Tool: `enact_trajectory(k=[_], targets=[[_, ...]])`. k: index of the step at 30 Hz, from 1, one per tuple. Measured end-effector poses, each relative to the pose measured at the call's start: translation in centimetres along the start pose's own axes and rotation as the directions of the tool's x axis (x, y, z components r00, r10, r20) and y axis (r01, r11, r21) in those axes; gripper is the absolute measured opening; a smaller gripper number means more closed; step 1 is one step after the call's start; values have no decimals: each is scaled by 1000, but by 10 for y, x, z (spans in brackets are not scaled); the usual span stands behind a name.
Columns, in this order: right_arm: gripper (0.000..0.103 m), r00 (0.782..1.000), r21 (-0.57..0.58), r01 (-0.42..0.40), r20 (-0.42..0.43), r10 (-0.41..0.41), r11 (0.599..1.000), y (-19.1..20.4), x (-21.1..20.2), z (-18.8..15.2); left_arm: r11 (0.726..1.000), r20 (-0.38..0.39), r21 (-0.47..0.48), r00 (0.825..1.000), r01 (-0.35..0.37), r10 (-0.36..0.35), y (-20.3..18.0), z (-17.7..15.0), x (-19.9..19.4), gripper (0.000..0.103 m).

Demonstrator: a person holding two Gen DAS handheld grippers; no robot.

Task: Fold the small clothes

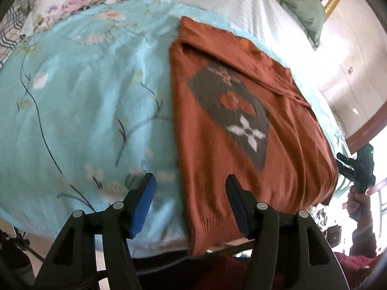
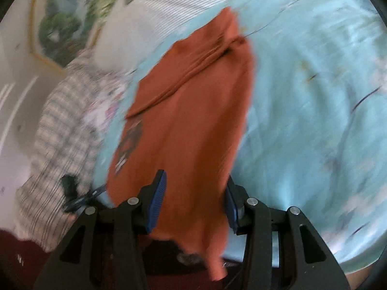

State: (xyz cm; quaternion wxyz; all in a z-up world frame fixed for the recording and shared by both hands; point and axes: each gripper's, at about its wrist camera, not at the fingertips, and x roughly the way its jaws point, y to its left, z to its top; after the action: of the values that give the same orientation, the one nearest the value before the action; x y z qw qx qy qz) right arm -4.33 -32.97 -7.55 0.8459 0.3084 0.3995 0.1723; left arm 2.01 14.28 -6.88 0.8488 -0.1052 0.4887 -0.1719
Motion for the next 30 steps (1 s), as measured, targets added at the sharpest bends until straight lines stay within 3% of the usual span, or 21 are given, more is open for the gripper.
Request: enact_trajectory(k=[5,10,13,15,17,19,20,26,30], targets=[[48,993,16,-120,-10,120,993,-6,1,-23,991,-78,23,989,128,-126,-18,-17,14,64],[48,984,14,-180,-18,180,984,-17,-1,-35,990,-86,34,987,137,-134,-20,-25,24,63],[48,984,-24,-170,-61,168,985,-16,5,-44,989,-88,28,986,145,-142,-13,-23,23,53],[42,988,-51,-140,-78,136,989,-12,10,-49,990,-88,40,988,133,-129,-11,-23,22,39],[13,990,-57,-118,-89,113,991,-11,13,-50,991,-88,51,989,124,-119,-10,-24,21,25],[8,990,-47,-125,-64,122,991,-11,7,-49,990,-90,58,988,131,-125,-10,-25,20,11],[8,988,-42,-148,-37,147,988,-9,1,-46,990,-83,69,990,123,-117,-12,-25,19,6],[8,943,-77,-303,117,311,950,11,-37,-17,989,37,74,991,129,-132,-20,-15,-17,5],[8,927,-125,-325,155,342,937,29,-39,9,981,126,73,974,182,-190,-24,-2,-47,5]])
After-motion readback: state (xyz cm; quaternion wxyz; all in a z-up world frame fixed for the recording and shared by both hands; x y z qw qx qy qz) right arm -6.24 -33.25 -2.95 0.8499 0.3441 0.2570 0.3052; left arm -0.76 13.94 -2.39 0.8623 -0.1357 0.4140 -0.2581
